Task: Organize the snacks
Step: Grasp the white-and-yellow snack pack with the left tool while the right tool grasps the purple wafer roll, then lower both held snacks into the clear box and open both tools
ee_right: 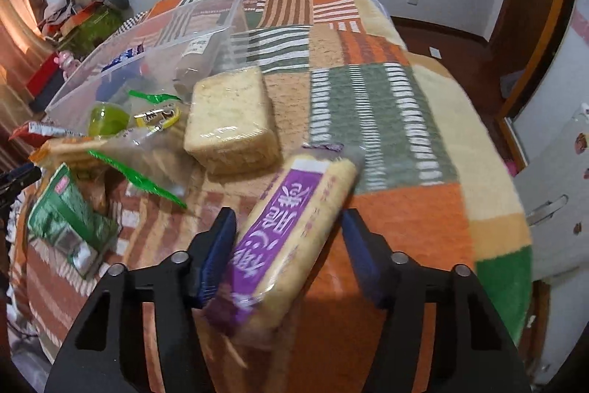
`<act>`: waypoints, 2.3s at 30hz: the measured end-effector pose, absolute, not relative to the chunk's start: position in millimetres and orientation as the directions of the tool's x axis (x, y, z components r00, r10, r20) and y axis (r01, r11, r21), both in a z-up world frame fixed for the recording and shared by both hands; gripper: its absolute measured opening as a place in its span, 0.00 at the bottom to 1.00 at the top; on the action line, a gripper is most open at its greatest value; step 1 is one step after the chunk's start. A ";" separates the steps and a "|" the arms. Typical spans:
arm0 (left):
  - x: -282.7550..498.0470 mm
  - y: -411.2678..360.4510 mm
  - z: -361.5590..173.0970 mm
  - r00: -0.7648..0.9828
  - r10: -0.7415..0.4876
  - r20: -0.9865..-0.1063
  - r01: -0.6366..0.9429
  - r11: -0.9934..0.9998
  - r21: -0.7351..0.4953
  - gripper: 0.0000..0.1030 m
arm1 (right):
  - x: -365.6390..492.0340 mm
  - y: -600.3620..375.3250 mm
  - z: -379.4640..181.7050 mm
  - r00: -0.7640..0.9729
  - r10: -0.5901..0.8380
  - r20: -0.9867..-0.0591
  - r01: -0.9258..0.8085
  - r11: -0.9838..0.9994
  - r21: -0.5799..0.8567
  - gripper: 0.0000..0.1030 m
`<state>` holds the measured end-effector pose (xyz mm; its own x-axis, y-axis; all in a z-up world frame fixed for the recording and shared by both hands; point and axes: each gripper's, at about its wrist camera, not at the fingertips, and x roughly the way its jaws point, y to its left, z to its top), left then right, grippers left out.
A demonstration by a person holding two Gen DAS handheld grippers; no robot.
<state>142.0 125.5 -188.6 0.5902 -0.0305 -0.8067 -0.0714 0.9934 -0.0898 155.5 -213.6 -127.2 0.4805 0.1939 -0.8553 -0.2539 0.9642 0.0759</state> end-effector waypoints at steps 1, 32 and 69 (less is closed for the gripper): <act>144.2 124.0 -192.0 0.579 -0.031 -0.815 -0.069 0.994 -0.087 0.63 | 154.6 -217.3 -126.2 0.482 0.191 -0.855 -0.249 0.966 0.076 0.51; 161.6 110.7 -110.6 0.737 -0.003 -0.675 -0.074 0.994 -0.085 0.48 | 168.4 -201.4 -63.0 0.667 0.283 -0.689 -0.249 0.956 0.152 0.41; 291.6 70.5 -125.4 0.659 -0.109 -0.744 0.045 0.993 -0.106 0.49 | 269.4 -67.1 -92.1 0.523 0.426 -0.738 -0.465 0.869 0.172 0.41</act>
